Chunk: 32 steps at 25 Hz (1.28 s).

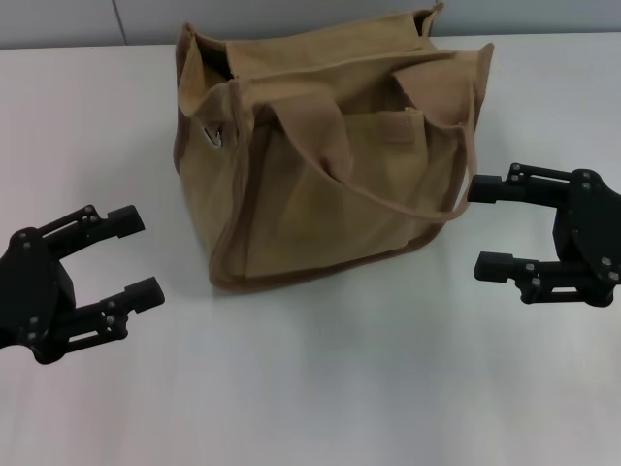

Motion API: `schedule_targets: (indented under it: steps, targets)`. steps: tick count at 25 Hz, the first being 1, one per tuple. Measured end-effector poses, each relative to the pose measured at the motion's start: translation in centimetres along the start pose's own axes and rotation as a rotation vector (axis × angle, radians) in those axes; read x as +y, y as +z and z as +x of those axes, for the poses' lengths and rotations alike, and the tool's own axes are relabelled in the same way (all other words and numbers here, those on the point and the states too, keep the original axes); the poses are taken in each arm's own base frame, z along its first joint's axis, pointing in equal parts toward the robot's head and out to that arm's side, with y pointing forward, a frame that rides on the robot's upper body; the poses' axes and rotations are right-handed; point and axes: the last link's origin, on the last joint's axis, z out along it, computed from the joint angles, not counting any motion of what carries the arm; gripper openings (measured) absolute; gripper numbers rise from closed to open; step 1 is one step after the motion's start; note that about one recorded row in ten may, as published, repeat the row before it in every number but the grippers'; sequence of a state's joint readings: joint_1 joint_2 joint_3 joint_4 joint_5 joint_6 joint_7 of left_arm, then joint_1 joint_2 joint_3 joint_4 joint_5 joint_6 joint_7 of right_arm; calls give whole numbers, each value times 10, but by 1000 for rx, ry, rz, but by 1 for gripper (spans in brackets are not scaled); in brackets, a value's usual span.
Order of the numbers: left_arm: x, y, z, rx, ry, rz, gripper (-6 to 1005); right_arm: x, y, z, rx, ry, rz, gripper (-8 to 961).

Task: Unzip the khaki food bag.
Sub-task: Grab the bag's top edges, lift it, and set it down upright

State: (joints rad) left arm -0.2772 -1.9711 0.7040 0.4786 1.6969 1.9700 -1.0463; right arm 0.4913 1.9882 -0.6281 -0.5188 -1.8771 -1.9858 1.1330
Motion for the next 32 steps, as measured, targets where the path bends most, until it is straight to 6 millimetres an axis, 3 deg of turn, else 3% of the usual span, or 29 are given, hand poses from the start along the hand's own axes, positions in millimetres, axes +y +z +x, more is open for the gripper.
schedule_targets:
  steps: [15, 17, 19, 29, 30, 32]
  targets:
    - [2, 4, -2, -3, -7, -14, 753, 0, -5, 0, -39, 5, 60, 783]
    - [-2, 14, -10, 10, 21, 42, 747, -1, -8, 0, -60, 2, 96, 783]
    - [-7, 26, -21, 25, 84, 139, 740, -9, -17, 5, -133, -5, 272, 783]
    - [-17, 65, -40, 49, 146, 210, 709, -9, -21, 21, -156, -14, 406, 783]
    - [-17, 81, -45, 49, 186, 203, 706, -9, -21, 21, -160, -12, 410, 783]
    - [-18, 89, -47, 48, 205, 211, 700, -7, -22, 22, -171, -6, 417, 783]
